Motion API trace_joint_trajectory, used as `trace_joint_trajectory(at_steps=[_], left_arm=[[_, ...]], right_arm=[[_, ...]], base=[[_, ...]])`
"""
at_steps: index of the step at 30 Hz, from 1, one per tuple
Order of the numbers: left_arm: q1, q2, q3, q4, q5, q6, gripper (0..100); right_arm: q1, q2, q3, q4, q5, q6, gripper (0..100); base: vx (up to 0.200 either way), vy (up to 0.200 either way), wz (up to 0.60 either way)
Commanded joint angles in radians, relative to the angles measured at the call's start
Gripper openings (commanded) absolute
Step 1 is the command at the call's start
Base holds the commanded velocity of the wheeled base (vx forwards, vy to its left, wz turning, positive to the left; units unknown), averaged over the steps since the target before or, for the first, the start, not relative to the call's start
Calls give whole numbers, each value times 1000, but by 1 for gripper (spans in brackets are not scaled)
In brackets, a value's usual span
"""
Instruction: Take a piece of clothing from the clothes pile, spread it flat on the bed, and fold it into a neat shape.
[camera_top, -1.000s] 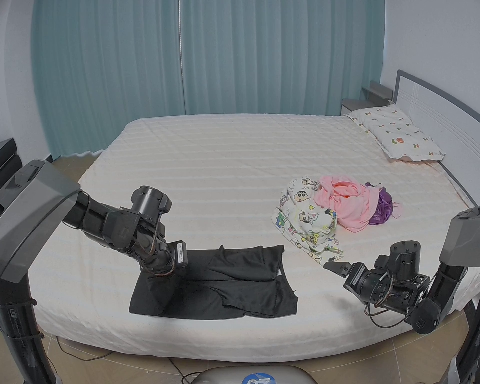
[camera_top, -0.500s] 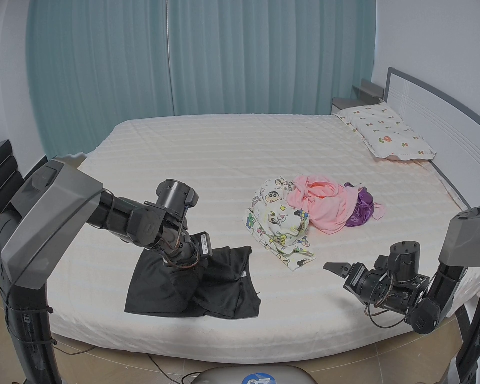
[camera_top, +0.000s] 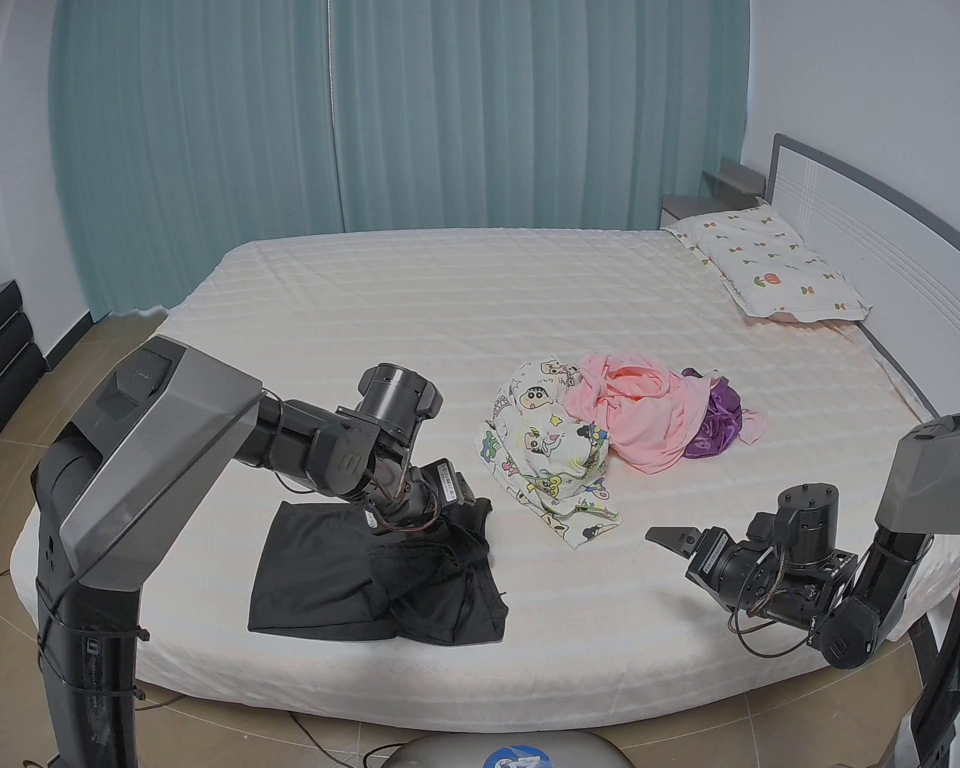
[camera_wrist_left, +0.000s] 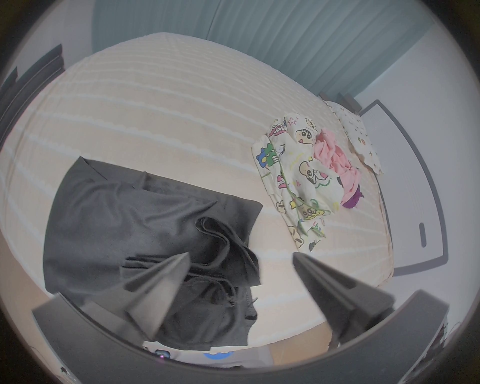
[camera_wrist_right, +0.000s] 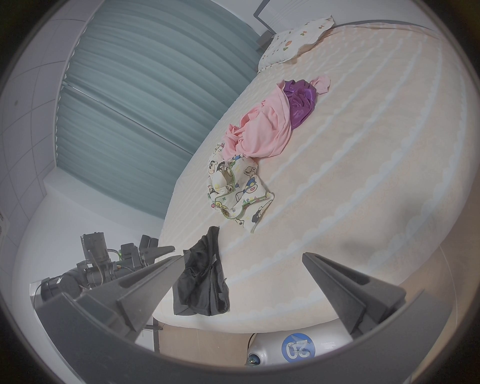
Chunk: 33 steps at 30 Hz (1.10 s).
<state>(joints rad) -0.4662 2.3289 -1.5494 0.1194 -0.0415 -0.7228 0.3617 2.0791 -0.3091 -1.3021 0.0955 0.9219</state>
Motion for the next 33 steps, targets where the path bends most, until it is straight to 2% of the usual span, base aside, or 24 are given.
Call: trace_joint_trajectory(at_steps=[1,4,9,11,12,15,18,21,24,27,33], left_arm=[[-15,-31,-8,0,-9,-38,100],[-11,-65,5,2,-18,-67,100],[49,-132,100,-1,-44,-95,100],[67,-131,107,2,-35,-129,100],[80,-128,115,3,-29,-176,100],[107,-137,144,8,-34,-202,100],[155,-148,193,-4,-66,-202,100],[230,-161,230,-4,-158,-207,100],[285,-187,284,-7,-213,-205,100],[313,-198,324,-23,-235,-204,100],[399,-214,442,-149,-299,-207,100]], right_arm=[[0,6,1,-2,1,0,100],[0,4,1,-2,0,0,100],[6,2,1,-2,0,-3,100],[6,2,-1,-2,0,-3,100],[3,6,-2,-2,0,-3,100],[2,7,-2,-2,1,-2,100],[3,19,-5,-2,0,-3,100],[6,41,-16,-2,-2,-5,100],[10,68,-33,-2,-7,-9,100],[13,71,-41,0,-11,-20,100],[42,59,-65,17,-28,-147,100]], base=[[0,0,0],[0,0,0],[0,0,0],[0,0,0],[0,0,0],[0,0,0],[0,0,0],[0,200,0],[0,200,0],[0,200,0],[0,200,0]])
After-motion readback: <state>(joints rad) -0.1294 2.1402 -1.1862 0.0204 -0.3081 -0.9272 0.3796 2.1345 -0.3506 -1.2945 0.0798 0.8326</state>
